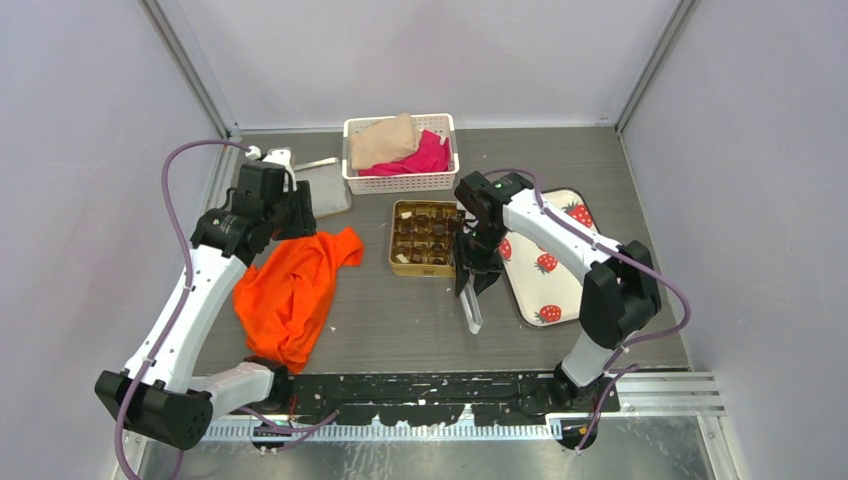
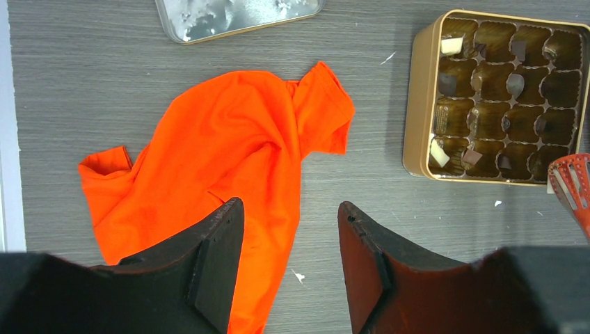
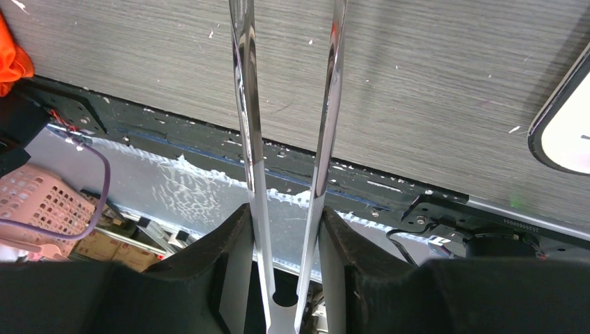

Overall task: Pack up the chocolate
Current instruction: Place the fake chocolate in the packing box, then place the clamp at the center of the board, then pick up the box lid from the center of the board.

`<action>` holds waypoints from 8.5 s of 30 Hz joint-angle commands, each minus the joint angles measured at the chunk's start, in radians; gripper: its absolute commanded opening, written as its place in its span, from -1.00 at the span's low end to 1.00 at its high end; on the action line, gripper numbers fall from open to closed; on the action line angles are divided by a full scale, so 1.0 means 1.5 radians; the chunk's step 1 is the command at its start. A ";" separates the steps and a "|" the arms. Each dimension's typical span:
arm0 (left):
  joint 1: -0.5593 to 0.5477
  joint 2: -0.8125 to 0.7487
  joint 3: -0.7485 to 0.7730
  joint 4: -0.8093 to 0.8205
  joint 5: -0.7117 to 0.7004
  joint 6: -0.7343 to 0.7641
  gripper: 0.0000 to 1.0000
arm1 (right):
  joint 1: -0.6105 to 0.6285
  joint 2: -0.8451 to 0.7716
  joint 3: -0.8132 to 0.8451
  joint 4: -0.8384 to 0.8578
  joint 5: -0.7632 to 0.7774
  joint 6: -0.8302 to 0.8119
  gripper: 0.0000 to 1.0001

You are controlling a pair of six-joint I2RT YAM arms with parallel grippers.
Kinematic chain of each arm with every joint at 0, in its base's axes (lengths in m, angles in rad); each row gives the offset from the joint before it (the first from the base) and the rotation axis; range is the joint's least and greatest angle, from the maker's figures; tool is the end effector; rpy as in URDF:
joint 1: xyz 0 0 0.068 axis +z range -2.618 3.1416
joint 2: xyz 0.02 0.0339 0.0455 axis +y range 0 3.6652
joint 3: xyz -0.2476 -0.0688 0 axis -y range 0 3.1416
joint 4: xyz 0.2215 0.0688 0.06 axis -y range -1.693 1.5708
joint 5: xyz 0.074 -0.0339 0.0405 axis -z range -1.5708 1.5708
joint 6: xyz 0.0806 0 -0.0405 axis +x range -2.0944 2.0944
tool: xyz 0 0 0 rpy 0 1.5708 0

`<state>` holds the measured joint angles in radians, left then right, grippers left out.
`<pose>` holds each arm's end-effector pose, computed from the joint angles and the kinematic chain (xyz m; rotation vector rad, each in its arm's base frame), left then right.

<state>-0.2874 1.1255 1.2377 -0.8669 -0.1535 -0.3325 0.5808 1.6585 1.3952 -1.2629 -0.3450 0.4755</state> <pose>0.2324 -0.0558 0.3161 -0.1293 2.3148 -0.1358 0.2173 0.1752 0.2107 0.1677 -2.9632 -0.4800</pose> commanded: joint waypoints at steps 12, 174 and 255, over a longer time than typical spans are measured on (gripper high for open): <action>0.003 -0.033 -0.008 0.026 -0.004 0.008 0.06 | 0.001 0.018 0.023 0.065 0.046 0.044 -0.78; 0.269 -0.018 0.014 -0.078 0.411 -0.096 -1.00 | 0.054 -0.089 -0.011 0.695 0.016 0.292 0.92; -0.348 0.115 0.104 0.283 0.181 -0.110 0.01 | 0.047 0.140 0.612 -0.174 0.545 0.174 -0.99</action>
<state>-0.6926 1.3254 1.4422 -0.6605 0.2577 -0.4889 0.6643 1.8584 2.2372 -1.5082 0.5282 0.6075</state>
